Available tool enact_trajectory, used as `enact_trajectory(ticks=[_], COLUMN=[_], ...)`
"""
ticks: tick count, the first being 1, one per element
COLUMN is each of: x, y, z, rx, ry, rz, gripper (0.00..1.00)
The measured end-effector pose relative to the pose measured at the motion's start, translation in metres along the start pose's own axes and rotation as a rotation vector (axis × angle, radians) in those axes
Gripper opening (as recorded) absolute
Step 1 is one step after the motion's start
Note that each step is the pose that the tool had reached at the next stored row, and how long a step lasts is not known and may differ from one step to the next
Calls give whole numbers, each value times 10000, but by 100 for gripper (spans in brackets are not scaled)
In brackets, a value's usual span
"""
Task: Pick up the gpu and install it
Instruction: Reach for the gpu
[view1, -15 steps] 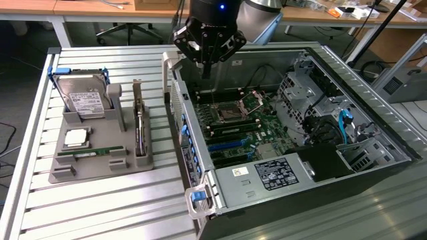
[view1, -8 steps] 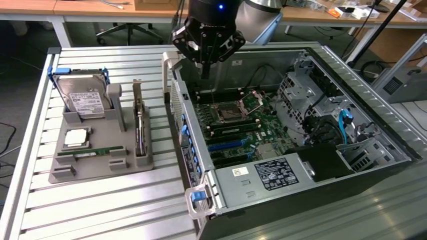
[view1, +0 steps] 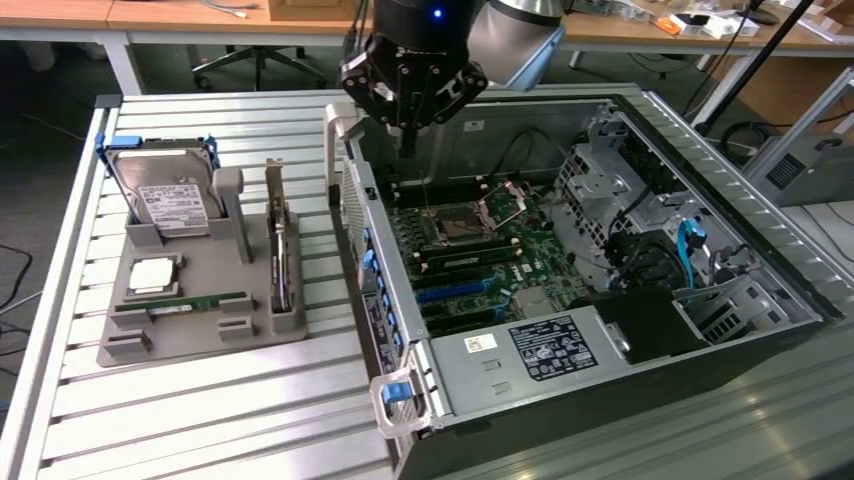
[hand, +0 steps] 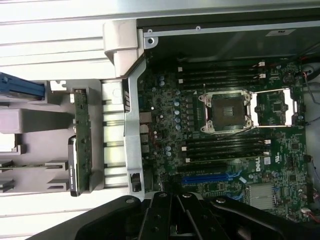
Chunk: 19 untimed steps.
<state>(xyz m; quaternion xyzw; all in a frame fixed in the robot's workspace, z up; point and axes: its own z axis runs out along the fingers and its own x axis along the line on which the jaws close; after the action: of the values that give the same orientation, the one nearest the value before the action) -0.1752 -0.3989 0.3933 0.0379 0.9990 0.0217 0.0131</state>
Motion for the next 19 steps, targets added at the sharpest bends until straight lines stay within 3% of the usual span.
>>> enact_trajectory(ticks=[19], x=[61], y=[-5], z=[-2], rx=[0], ry=[0], rz=[0], gripper=[11])
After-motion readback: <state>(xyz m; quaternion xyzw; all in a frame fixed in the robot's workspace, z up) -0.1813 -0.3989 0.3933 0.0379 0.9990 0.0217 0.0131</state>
